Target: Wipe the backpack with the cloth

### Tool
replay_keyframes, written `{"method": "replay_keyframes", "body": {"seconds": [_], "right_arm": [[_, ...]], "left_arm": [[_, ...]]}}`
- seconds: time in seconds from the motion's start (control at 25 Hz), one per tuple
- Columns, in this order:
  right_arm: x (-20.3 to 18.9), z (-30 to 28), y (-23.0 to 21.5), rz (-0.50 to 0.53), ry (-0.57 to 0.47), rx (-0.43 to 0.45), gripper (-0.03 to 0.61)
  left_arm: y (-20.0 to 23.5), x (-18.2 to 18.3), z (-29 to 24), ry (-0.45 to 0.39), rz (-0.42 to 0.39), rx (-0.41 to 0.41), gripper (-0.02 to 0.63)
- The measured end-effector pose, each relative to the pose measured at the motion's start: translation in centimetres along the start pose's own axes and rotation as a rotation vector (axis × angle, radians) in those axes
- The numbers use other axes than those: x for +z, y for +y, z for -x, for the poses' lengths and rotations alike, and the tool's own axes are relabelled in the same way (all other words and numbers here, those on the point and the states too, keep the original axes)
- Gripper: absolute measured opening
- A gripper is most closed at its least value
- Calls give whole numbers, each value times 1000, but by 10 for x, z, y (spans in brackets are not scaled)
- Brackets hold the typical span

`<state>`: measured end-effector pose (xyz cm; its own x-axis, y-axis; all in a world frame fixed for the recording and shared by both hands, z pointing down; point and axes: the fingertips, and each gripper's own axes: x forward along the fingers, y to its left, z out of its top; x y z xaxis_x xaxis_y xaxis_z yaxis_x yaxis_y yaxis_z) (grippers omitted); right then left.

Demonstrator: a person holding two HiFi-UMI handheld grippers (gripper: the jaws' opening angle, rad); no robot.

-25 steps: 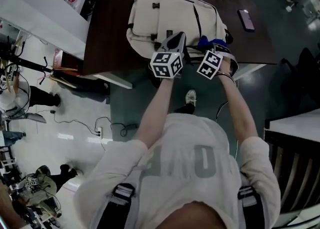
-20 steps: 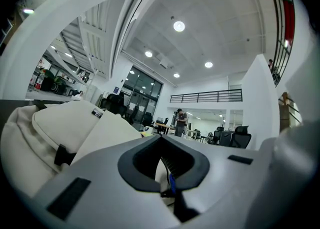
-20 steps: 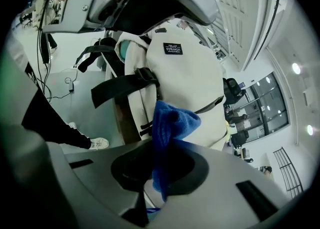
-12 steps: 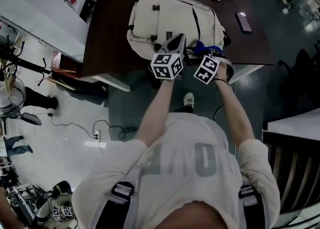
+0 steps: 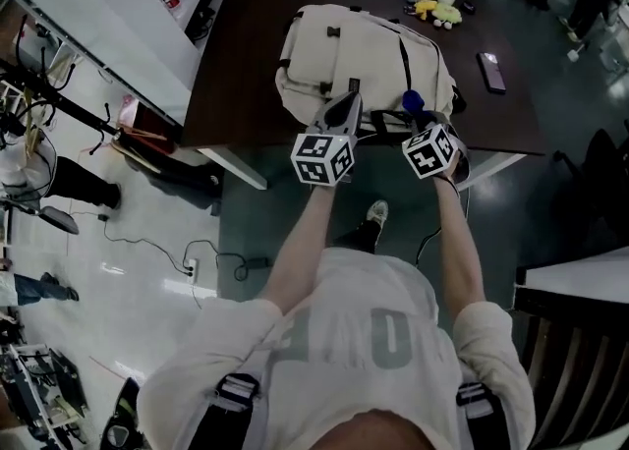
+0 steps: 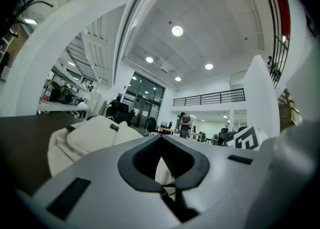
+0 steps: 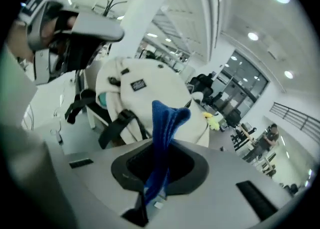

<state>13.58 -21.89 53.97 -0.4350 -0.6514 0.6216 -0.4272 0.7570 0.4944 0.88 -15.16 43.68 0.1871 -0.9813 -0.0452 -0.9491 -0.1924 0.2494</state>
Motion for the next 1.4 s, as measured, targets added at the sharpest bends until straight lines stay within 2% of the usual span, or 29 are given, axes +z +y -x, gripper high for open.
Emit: {"method": "replay_keyframes", "body": {"seconds": [0.16,0.32,0.44,0.76,1.0,1.2,1.4], "right_arm": [[38,48,-7,-215,-185,-64,41],[56,88,4,-423,-342,-77,43],[66,113,18,-483,-423,-23,43],[84,199,34,-664,-617,-3,43],[73,283,98,-745,-642,-38,43],[59,339,164,-783,-613,-40,42],[71,371,204,-747,-615,-32,42]], "left_arm": [[0,37,49,-93,-7,60,2],[-8,57,77,-127,-60,60,2],[-13,71,92,-158,-72,55,2],[-38,91,148,-206,-78,3,2],[-65,97,241,-221,-97,-1,2],[-88,100,319,-186,-132,-11,2],[-92,110,375,-191,-147,8,2]]}}
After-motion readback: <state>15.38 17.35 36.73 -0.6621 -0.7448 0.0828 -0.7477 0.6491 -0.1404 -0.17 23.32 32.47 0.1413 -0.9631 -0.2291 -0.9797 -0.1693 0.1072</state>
